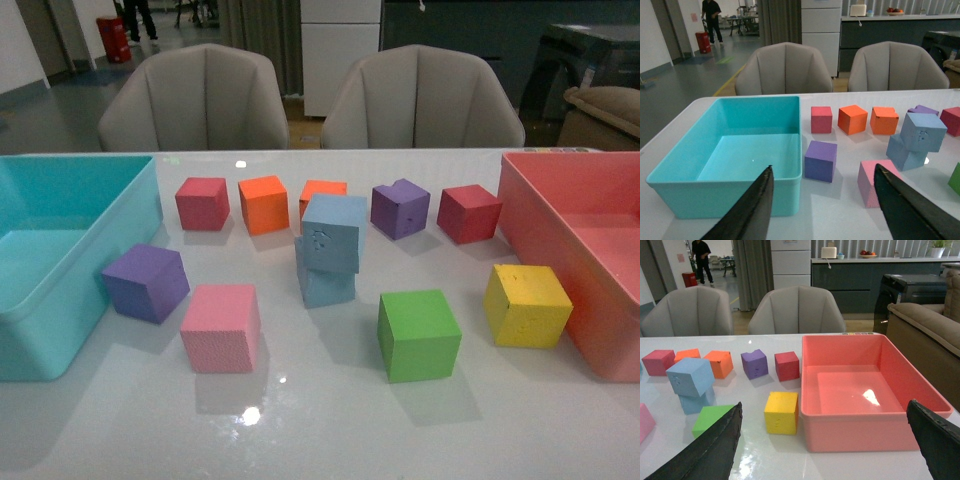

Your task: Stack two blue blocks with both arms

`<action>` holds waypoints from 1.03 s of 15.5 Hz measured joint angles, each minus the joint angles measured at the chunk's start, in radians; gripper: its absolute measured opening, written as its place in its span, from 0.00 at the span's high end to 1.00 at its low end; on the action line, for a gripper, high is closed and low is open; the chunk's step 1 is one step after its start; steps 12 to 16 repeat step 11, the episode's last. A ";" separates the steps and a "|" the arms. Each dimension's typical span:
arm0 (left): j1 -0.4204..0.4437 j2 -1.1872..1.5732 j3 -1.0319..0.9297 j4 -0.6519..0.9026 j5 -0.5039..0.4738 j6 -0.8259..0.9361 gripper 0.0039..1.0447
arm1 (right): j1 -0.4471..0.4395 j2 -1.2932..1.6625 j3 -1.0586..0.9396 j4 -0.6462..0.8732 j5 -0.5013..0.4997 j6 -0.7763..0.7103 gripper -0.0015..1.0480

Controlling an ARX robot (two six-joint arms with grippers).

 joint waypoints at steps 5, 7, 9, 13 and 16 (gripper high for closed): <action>0.000 0.000 0.000 0.000 0.000 0.000 0.06 | 0.000 0.000 0.000 0.000 0.000 0.000 0.06; 0.000 0.000 0.000 0.000 0.000 0.000 0.06 | 0.000 0.000 0.000 0.000 0.000 0.000 0.06; 0.000 0.000 0.000 0.000 0.000 0.000 0.06 | 0.000 0.000 0.000 0.000 0.000 0.000 0.06; 0.000 0.000 0.000 0.000 0.000 0.000 0.06 | 0.000 0.000 0.000 0.000 0.000 0.000 0.06; 0.000 0.000 0.000 0.000 0.000 0.000 0.06 | 0.000 0.000 0.000 0.000 0.000 0.000 0.06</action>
